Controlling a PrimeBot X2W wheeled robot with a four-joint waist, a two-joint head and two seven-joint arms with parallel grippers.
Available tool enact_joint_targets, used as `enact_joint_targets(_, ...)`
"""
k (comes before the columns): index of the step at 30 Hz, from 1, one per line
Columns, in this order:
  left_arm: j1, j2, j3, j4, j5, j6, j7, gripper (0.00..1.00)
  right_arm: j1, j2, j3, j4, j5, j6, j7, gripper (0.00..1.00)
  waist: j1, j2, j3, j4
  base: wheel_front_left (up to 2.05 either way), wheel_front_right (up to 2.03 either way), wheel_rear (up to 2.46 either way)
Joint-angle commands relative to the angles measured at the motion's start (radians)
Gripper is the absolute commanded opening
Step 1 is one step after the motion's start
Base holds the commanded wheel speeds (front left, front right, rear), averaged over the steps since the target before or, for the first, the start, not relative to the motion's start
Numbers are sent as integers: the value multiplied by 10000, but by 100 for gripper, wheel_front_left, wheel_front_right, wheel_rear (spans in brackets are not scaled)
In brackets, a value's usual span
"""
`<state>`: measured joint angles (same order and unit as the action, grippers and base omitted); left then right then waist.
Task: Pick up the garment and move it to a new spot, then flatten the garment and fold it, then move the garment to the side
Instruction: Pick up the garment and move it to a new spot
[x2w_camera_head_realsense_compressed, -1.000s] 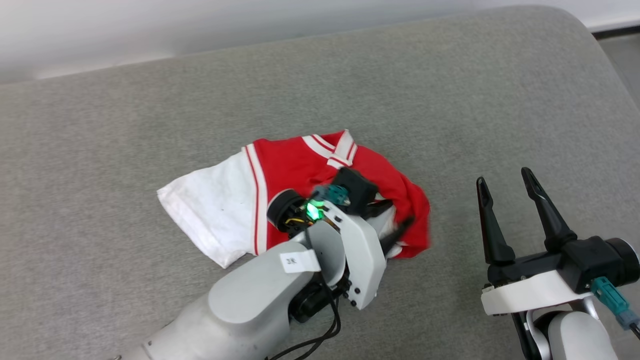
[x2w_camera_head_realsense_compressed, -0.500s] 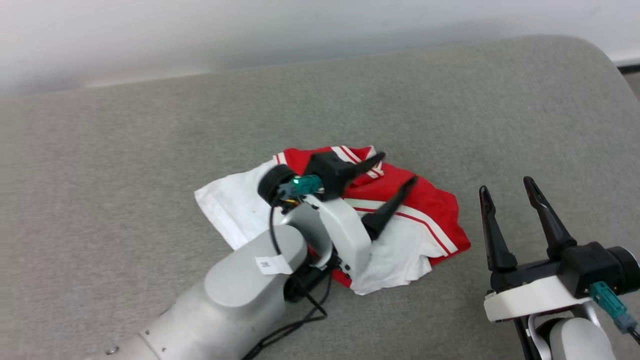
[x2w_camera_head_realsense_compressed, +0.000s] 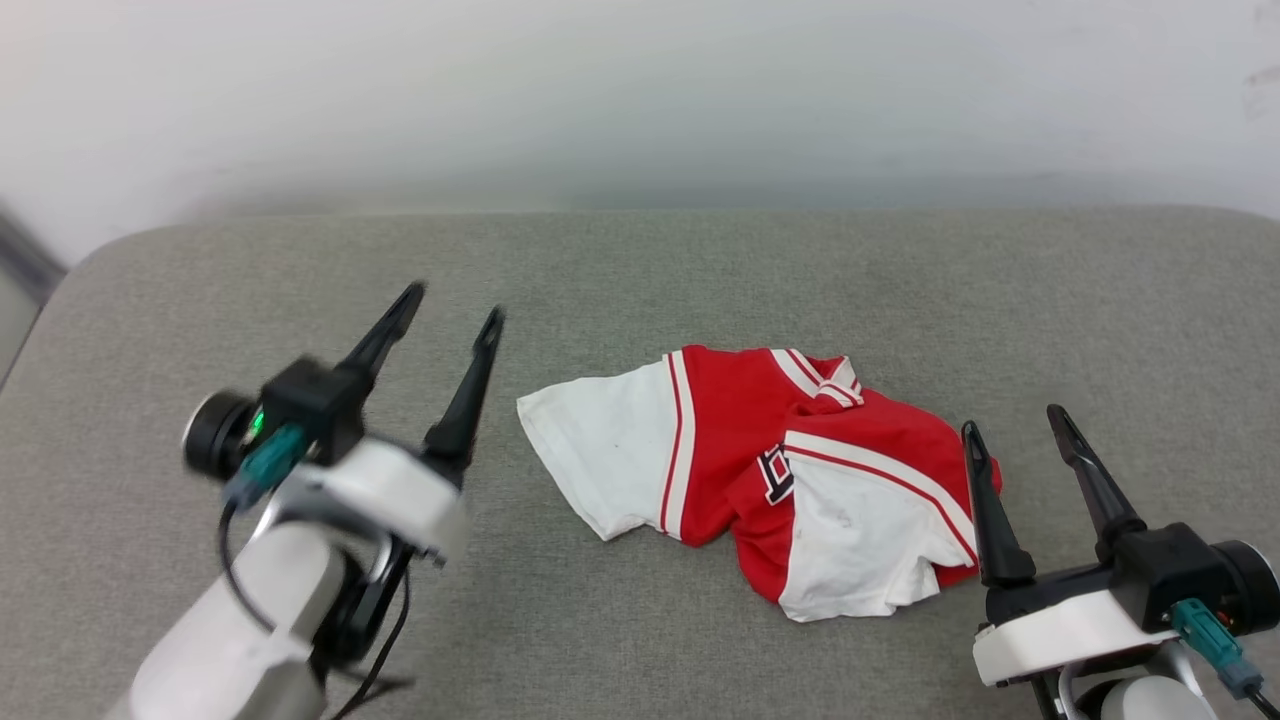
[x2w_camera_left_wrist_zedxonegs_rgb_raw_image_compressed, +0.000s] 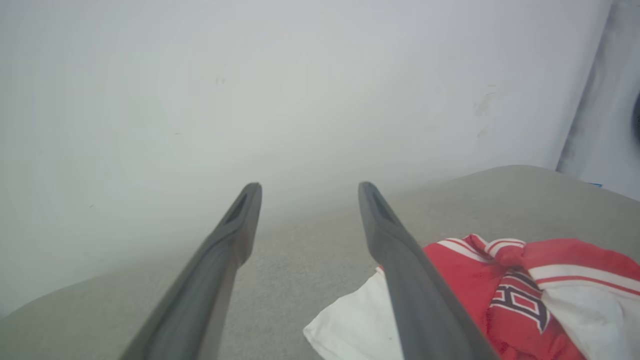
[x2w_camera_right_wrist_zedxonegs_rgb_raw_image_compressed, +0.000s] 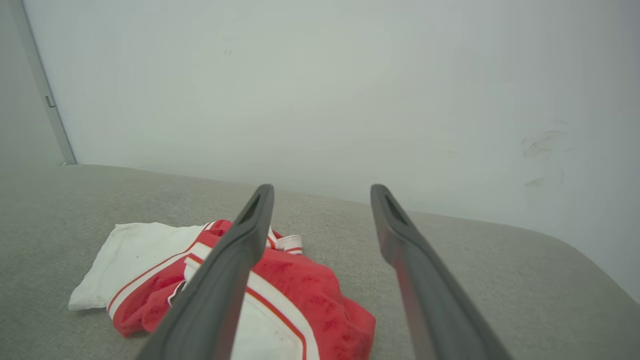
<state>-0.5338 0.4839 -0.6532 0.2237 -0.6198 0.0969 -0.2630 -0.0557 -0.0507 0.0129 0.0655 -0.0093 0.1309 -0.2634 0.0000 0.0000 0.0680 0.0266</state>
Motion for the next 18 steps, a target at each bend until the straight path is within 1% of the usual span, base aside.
enact_joint_targets(1, 640, 114, 370, -411, 223, 122, -21, 100, 157, 11, -22, -16, -9, -3, -19, 100, 0, 0, -135, 143, 0, 0, 0)
enact_joint_targets(4, 2096, 254, 1325, -1410, 764, 297, -23, 100, 244, 8, -25, 2, 25, -5, -20, 100, 0, 0, -214, 187, 0, 0, 0)
enact_joint_targets(7, 3372, 43, 2156, -2240, 1312, 304, -24, 100, 380, 9, -26, -7, 59, -3, -20, 100, 0, 0, -260, 214, 0, 0, 0)
enact_joint_targets(10, 4358, -430, 2788, -2932, 1973, 212, -24, 100, 446, 9, -33, 19, 75, -5, -20, 100, 0, 0, -294, 225, 0, 0, 0)
enact_joint_targets(13, 5143, -1030, 3261, -3355, 2504, 29, -25, 100, 561, 9, 12, 52, 119, -5, -20, 100, 0, 0, -323, 203, 0, 0, 0)
enact_joint_targets(18, 5817, -1825, 3967, -3653, 3142, -349, -25, 100, 574, 9, 88, 66, 162, -3, -20, 100, 0, 0, -325, 135, 0, 0, 0)
